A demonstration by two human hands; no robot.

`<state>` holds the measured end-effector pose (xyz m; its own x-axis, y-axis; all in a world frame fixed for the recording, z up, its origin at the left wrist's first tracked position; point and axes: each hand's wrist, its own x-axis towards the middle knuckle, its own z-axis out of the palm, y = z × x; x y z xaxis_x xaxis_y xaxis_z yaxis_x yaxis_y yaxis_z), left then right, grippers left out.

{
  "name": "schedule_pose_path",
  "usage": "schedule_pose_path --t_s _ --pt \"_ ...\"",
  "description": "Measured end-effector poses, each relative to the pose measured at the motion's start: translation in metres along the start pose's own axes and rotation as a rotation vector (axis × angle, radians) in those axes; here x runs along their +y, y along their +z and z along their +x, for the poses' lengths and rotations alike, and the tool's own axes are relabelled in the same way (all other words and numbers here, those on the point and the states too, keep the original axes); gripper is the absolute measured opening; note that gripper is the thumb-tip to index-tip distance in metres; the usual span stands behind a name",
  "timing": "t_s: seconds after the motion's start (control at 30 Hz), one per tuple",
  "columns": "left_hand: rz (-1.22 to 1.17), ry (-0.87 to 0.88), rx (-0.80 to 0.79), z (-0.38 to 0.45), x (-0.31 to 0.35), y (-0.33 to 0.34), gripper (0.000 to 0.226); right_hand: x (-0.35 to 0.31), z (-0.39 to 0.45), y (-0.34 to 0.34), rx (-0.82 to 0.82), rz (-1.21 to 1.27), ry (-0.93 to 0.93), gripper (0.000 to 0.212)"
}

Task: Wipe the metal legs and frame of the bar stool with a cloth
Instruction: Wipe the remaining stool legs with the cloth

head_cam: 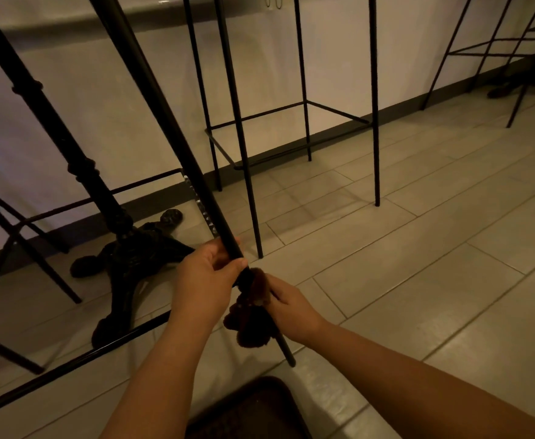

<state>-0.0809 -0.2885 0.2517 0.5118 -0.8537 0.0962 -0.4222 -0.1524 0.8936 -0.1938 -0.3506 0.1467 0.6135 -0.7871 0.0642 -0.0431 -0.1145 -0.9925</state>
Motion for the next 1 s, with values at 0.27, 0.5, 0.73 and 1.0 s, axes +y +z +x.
schedule_pose_path --t_s 0.27,0.5,0.73,1.0 --pt "0.239 0.009 0.120 -0.003 -0.009 0.006 0.023 -0.003 0.013 0.003 0.028 0.187 0.301 0.045" --pt "0.238 0.031 0.144 -0.005 -0.011 0.008 0.017 0.005 -0.004 -0.006 -0.084 0.270 0.228 0.035" --pt "0.339 0.037 0.161 -0.006 -0.014 0.008 0.016 -0.008 0.017 -0.005 -0.159 0.175 0.279 0.043" --pt "0.378 0.048 0.150 -0.008 -0.010 0.008 0.015 0.005 -0.004 -0.004 -0.135 0.117 0.210 0.024"
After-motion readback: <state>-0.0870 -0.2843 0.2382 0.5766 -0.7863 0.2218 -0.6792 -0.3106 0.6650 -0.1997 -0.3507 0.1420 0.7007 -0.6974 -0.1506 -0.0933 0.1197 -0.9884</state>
